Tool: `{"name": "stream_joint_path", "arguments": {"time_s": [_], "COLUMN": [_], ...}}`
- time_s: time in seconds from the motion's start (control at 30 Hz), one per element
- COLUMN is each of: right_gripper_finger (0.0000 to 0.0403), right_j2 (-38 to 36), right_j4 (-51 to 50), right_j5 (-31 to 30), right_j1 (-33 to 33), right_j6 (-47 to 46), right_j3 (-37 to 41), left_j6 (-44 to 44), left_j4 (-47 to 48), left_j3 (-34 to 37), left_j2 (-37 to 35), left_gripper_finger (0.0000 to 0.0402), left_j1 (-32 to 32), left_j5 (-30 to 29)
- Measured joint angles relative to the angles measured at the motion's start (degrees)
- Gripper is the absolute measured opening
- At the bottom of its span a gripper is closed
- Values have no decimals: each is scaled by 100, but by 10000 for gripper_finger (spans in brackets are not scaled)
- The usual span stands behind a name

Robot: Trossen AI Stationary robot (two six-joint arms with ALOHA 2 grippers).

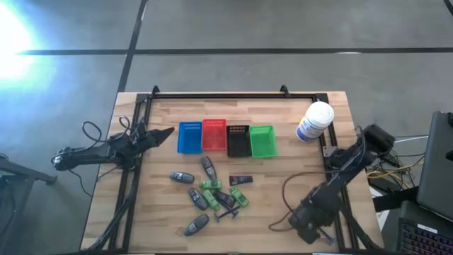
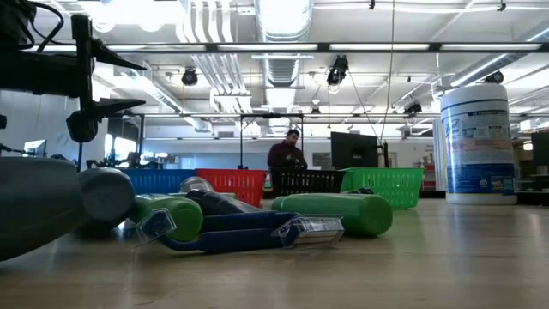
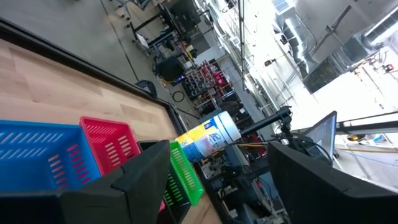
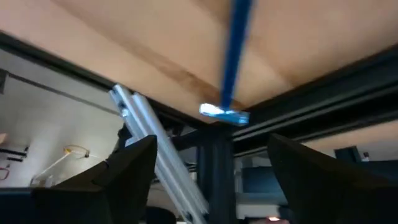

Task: Pick & Place Travel size toiletries
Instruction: Put the blue razor into the green bin

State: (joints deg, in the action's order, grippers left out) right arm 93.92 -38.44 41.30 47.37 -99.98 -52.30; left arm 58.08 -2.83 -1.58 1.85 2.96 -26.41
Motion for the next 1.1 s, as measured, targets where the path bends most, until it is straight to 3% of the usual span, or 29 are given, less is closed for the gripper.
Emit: {"name": "stream_joint_path", "arguments": {"time_s": [0.3, 0.5, 0.67, 1.1], "right_gripper_finger": [333, 309, 256, 66], "right_j2": [464, 584, 589, 616], "right_j4": [-88, -54, 207, 245], "right_j5": [-1258, -1329, -1352, -1467], "right_j1": [344, 484, 578, 787], "right_j6": [-696, -459, -459, -487], "right_j3": [-81, 141, 305, 337], "left_j6": [33, 44, 171, 203], "left_j4": [-6, -11, -9, -11], "left_j3": [0, 0, 0, 0], "left_j2": [2, 2, 2, 2], "left_gripper_finger": [273, 273, 273, 273], "left_j1": [0, 0, 0, 0], "left_j5": [72, 87, 130, 137]}}
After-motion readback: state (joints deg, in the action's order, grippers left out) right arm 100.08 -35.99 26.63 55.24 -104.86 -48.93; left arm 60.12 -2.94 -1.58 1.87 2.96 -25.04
